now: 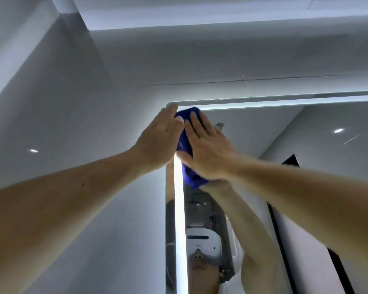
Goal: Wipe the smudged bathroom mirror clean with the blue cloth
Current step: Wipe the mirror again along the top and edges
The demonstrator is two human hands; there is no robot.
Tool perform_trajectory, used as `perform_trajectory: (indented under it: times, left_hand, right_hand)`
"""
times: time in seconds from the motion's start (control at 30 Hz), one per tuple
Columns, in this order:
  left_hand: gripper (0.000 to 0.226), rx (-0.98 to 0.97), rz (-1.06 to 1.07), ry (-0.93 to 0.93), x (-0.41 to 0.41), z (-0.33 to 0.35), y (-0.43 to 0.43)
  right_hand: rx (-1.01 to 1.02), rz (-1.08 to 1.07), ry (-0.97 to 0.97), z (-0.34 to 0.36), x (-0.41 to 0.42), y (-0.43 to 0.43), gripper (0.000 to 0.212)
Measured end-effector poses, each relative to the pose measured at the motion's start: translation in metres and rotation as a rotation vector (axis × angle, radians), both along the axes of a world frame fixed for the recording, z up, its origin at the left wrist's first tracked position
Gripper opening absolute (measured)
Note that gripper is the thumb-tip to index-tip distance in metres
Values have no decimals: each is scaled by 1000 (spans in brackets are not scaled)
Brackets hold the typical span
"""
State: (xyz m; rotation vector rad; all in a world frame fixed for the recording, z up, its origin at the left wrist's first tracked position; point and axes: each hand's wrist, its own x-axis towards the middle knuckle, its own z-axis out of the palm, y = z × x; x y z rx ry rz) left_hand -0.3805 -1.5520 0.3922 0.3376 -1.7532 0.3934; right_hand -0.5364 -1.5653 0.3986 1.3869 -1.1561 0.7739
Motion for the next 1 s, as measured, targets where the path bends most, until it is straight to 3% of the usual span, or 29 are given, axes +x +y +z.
perform_trajectory:
  times: [0.07, 0.23, 0.3, 0.47, 0.5, 0.57, 0.67, 0.83, 0.9, 1.0]
  left_hand:
    - [49, -55, 114, 39, 2, 5, 5]
    - [49, -101, 173, 24, 27, -12, 14]
    - [49, -137, 195, 17, 35, -21, 10]
    - [56, -190, 174, 97, 22, 3, -23]
    - [55, -177, 260, 64, 7, 7, -42]
    - [56, -151, 500, -1, -38, 0, -98]
    - [50, -220, 502, 31, -94, -17, -148]
    - [60, -222, 722, 20, -125, -4, -136]
    - [61, -195, 736, -27, -144, -4, -125]
    - [61, -305, 602, 26, -175, -7, -121]
  right_hand:
    - [5, -15, -47, 37, -12, 10, 72]
    - [-102, -19, -366, 72, -23, 12, 66]
    - [-110, 22, -346, 67, 1, 5, 63]
    - [-38, 68, -91, 51, 24, -9, 58]
    - [-36, 54, -68, 52, 16, -7, 58]
    - [-37, 45, -48, 52, -4, -2, 57]
    - [-66, 57, -91, 51, -44, 8, 57]
    - [-69, 24, -225, 52, -147, 40, 59]
    - [-81, 4, -281, 48, -195, 54, 59]
    - [-96, -9, -363, 40, -265, 76, 60]
